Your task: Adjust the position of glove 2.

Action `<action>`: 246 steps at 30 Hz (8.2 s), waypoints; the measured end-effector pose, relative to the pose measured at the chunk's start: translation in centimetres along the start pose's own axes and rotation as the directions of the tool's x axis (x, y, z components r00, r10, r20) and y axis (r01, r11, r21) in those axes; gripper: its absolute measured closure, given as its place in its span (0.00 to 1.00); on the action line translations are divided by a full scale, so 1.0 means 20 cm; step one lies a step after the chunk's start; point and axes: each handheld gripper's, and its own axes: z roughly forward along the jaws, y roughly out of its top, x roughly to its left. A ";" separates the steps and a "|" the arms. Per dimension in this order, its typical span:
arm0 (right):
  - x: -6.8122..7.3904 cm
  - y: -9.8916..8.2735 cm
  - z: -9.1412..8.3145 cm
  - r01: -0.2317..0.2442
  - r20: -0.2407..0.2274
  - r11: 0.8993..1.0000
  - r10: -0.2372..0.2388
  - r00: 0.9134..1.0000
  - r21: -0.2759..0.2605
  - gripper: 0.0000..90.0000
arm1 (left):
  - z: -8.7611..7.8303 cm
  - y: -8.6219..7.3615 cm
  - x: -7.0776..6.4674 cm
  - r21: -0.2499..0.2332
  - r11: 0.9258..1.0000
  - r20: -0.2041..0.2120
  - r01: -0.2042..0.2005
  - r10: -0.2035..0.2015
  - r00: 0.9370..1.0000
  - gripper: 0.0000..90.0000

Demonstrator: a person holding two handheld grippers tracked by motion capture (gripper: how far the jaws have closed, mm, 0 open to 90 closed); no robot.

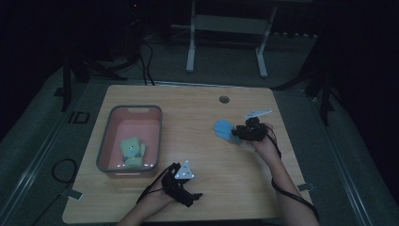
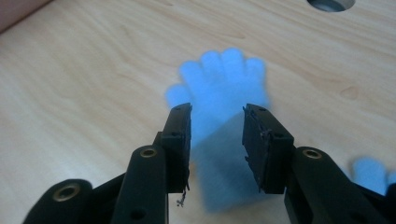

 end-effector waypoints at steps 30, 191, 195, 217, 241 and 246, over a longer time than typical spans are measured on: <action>0.13 -0.03 0.15 -0.137 0.164 0.990 0.141 0.976 -0.036 0.97 | -0.02 0.00 -0.02 -0.052 0.998 -0.022 -0.025 0.023 0.999 0.04; 0.01 -0.50 -0.34 -0.108 0.193 0.993 0.113 0.975 -0.037 0.73 | 0.00 0.02 -0.05 -0.158 0.984 0.011 -0.081 0.084 0.996 0.04; -0.04 -0.51 -0.36 -0.127 0.176 0.991 0.131 0.976 -0.035 0.73 | 0.00 0.01 -0.05 -0.152 0.985 0.006 -0.081 0.083 0.997 0.04; 0.06 -0.52 -0.29 -0.084 0.265 0.996 0.087 0.960 -0.023 0.96 | -0.02 0.00 -0.05 -0.156 0.985 -0.007 -0.073 0.073 0.997 0.04; 0.32 -0.18 -0.25 0.102 -0.022 0.988 -0.105 0.994 -0.119 0.97 | -0.02 0.00 -0.05 -0.158 0.985 -0.012 -0.074 0.073 0.997 0.04; 0.38 -0.16 -0.19 0.146 -0.068 0.984 -0.153 0.986 -0.105 0.97 | -0.03 0.00 -0.05 -0.157 0.985 -0.015 -0.075 0.074 0.997 0.04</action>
